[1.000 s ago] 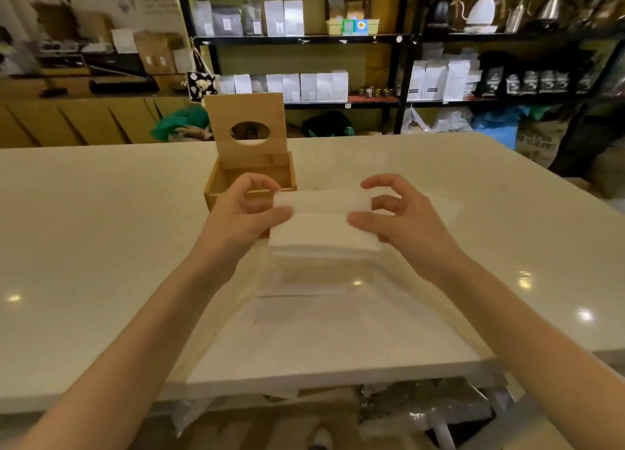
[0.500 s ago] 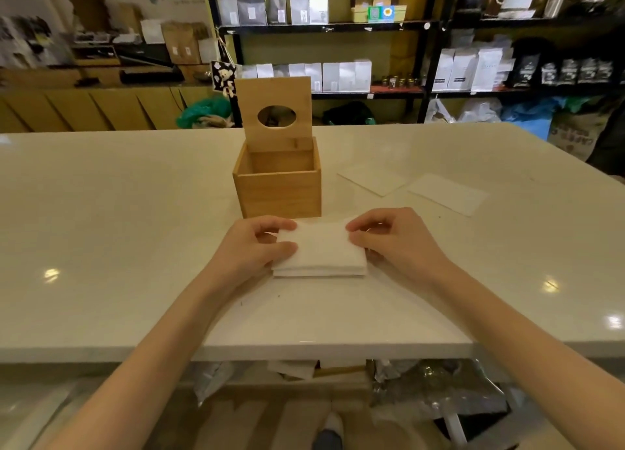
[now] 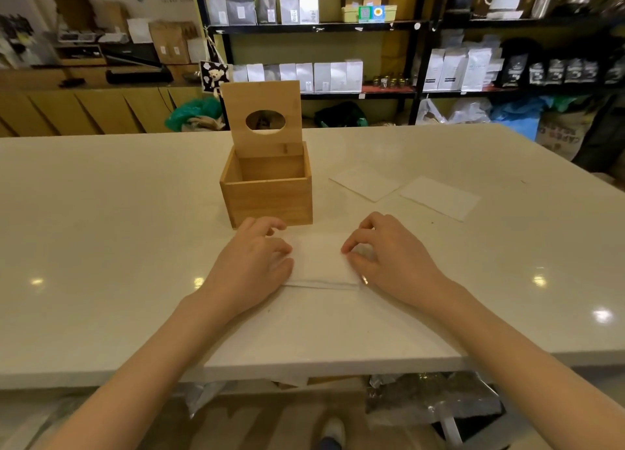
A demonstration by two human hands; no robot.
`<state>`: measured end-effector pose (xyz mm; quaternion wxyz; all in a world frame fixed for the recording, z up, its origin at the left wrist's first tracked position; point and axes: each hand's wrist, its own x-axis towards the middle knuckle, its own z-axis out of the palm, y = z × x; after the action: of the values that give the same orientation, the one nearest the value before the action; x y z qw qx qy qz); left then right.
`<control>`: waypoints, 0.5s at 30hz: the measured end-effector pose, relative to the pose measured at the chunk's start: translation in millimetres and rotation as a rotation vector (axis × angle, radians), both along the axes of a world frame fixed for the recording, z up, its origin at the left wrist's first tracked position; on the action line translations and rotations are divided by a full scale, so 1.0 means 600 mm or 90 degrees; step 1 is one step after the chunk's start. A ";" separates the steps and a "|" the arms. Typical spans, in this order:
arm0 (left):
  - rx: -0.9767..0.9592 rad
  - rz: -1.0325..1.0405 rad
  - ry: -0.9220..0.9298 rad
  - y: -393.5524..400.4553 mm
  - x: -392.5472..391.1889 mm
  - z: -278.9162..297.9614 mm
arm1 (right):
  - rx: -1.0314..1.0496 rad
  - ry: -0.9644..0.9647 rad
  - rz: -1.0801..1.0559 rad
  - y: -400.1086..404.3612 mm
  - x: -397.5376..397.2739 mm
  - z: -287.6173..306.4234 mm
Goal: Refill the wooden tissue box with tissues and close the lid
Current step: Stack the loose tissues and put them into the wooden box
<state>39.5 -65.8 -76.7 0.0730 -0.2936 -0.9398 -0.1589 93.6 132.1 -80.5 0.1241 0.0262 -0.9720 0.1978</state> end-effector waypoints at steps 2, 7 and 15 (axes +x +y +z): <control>-0.073 -0.017 -0.028 0.010 -0.009 0.019 | -0.003 -0.032 0.025 0.003 0.000 0.006; -0.258 -0.053 -0.074 0.069 -0.037 0.085 | -0.049 -0.128 0.086 0.049 -0.012 0.042; 0.045 -0.266 -0.052 0.229 -0.096 0.095 | -0.140 0.018 -0.097 0.204 -0.063 0.070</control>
<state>-18.1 71.4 -19.9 0.0110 -0.4726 -0.8545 -0.2152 55.6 254.7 -38.5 0.1548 -0.0587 -0.9417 0.2929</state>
